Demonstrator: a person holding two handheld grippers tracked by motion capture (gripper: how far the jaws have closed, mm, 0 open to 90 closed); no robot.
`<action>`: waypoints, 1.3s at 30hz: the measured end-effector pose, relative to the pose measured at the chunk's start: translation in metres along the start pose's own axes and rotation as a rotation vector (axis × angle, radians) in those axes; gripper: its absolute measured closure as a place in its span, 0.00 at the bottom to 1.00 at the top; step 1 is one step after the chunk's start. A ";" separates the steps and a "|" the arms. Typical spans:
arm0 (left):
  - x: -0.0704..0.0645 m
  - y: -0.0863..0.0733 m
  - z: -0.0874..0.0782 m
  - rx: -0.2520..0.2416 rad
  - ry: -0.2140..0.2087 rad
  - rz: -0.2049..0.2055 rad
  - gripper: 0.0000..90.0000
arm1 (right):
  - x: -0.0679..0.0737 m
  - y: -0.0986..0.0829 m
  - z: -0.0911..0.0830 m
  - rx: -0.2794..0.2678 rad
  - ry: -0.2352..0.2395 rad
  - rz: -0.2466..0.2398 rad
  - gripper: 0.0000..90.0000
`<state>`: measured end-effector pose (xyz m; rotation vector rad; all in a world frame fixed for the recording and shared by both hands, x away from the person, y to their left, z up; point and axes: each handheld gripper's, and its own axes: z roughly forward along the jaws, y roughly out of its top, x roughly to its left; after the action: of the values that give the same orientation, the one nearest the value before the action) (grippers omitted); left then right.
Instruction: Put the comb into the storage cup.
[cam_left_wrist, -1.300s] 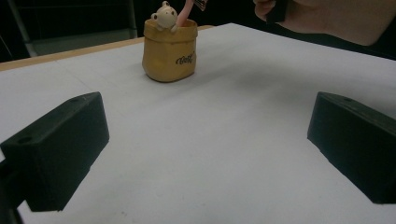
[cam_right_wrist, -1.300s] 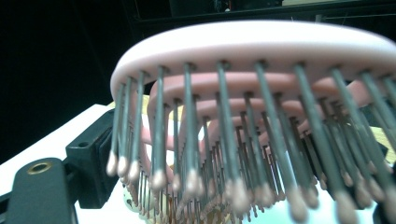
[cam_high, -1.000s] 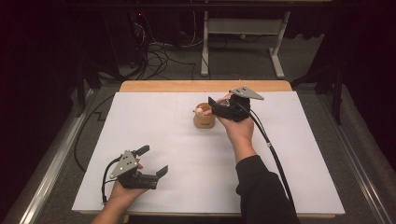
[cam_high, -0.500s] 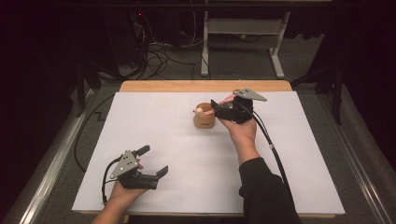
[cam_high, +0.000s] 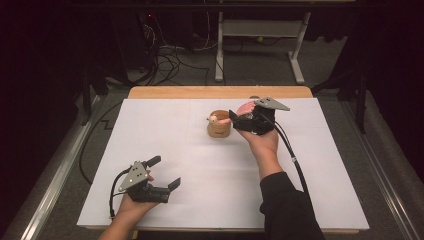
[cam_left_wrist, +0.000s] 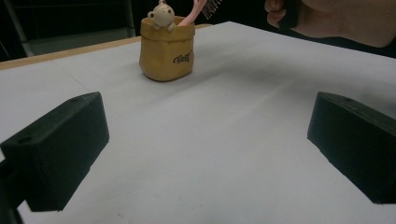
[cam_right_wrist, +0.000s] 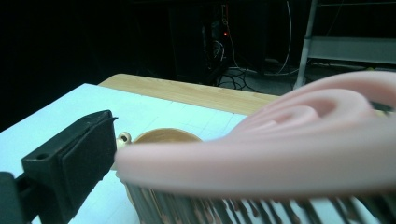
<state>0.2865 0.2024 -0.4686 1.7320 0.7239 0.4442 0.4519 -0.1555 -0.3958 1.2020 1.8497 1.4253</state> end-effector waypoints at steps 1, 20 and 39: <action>0.000 0.000 0.000 0.001 0.000 0.000 0.00 | 0.000 0.000 -0.001 0.001 -0.001 0.001 0.00; 0.000 0.000 0.001 0.004 0.004 0.000 0.00 | -0.002 -0.005 -0.019 -0.004 0.011 -0.026 0.00; 0.004 0.001 0.002 0.003 0.012 -0.025 0.00 | 0.005 -0.028 -0.044 0.019 0.025 -0.086 0.00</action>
<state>0.2911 0.2035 -0.4688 1.7228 0.7542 0.4366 0.4043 -0.1739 -0.4070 1.1049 1.9121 1.3848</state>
